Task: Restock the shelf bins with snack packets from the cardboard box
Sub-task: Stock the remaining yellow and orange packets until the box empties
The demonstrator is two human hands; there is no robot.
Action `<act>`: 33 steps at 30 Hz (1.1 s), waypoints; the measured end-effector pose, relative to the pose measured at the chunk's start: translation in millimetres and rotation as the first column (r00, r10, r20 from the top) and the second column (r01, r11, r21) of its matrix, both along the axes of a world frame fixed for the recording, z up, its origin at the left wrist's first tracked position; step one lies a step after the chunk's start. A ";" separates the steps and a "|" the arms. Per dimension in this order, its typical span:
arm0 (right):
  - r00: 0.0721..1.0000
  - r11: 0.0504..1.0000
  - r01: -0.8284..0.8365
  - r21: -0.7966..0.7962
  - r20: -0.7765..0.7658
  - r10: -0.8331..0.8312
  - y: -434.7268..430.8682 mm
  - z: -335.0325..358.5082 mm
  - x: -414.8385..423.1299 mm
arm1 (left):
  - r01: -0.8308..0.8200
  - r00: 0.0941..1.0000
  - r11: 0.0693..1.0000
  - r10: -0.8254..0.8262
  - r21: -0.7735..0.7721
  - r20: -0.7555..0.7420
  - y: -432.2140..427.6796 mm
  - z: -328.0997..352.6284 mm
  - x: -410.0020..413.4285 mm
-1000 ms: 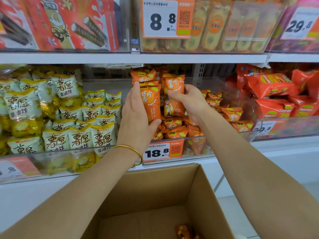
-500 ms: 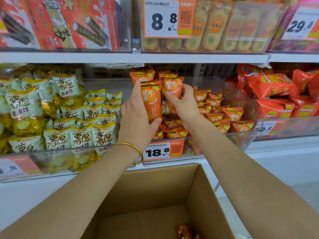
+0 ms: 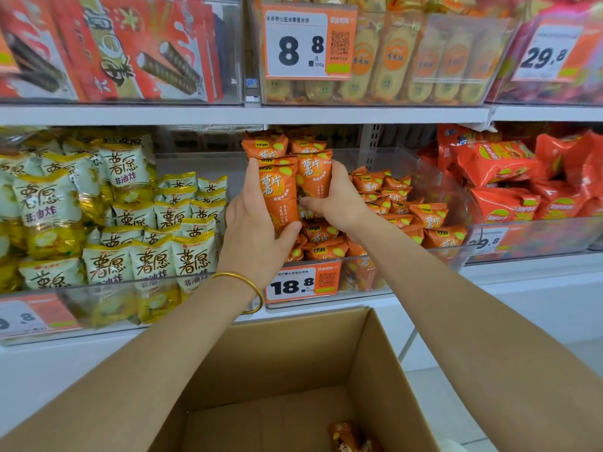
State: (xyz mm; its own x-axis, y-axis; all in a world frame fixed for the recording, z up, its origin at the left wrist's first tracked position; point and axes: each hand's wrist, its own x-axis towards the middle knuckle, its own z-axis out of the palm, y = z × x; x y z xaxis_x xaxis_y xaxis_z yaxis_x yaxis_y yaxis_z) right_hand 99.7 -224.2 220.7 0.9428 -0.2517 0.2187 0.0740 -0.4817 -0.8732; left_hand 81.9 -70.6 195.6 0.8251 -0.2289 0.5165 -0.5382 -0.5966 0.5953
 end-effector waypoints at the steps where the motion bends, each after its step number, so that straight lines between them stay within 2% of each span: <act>1: 1.000 1.000 0.005 0.001 0.005 -0.005 -0.1 0.0 -0.4 | 0.004 1.000 1.000 -0.004 -0.004 0.003 0.5 0.1 -0.8; 6: 0.999 0.998 0.041 -0.048 0.005 -0.041 -0.9 3.5 0.8 | 0.015 1.000 1.000 -0.015 0.003 0.004 3.3 0.7 -3.8; 10: 0.996 0.994 0.090 0.065 -0.024 -0.089 -5.1 7.9 4.9 | 0.021 1.000 1.000 -0.021 0.018 -0.003 4.5 0.4 -4.7; 14: 0.997 0.998 0.045 -0.046 0.071 -0.042 -0.4 7.1 8.1 | 0.018 1.000 0.999 -0.018 0.027 -0.010 4.8 -0.8 -3.0; 16: 0.994 0.998 0.044 -0.040 0.098 -0.040 2.1 4.4 9.8 | 0.014 1.000 1.000 -0.013 0.027 -0.005 5.4 -1.4 -1.1; 20: 1.000 0.999 0.021 0.034 0.016 -0.021 -4.1 5.3 8.3 | 0.011 1.000 0.999 -0.011 0.040 -0.003 5.0 -1.4 -0.8; 25: 0.997 0.992 -0.020 -0.126 -0.080 0.010 -10.9 6.5 2.8 | 0.005 1.000 0.999 -0.005 0.039 -0.010 3.9 -0.7 -1.4; 28: 0.997 0.988 -0.002 -0.157 -0.079 -0.010 -9.3 1.6 2.4 | 0.008 1.000 0.999 -0.008 0.041 -0.007 3.9 -1.0 -2.6; 33: 0.999 0.998 0.005 -0.067 -0.034 -0.008 -12.0 0.1 0.0 | 0.009 1.000 0.999 -0.009 0.054 -0.002 5.5 -1.8 -4.4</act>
State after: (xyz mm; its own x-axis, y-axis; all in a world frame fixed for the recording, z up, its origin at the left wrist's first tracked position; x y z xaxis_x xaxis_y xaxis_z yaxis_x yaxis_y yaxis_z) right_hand 99.7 -236.2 220.9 0.9485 -0.2437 0.2026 0.0411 -0.5394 -0.8411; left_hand 77.4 -65.1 193.7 0.8236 -0.2641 0.5019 -0.5430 -0.6228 0.5632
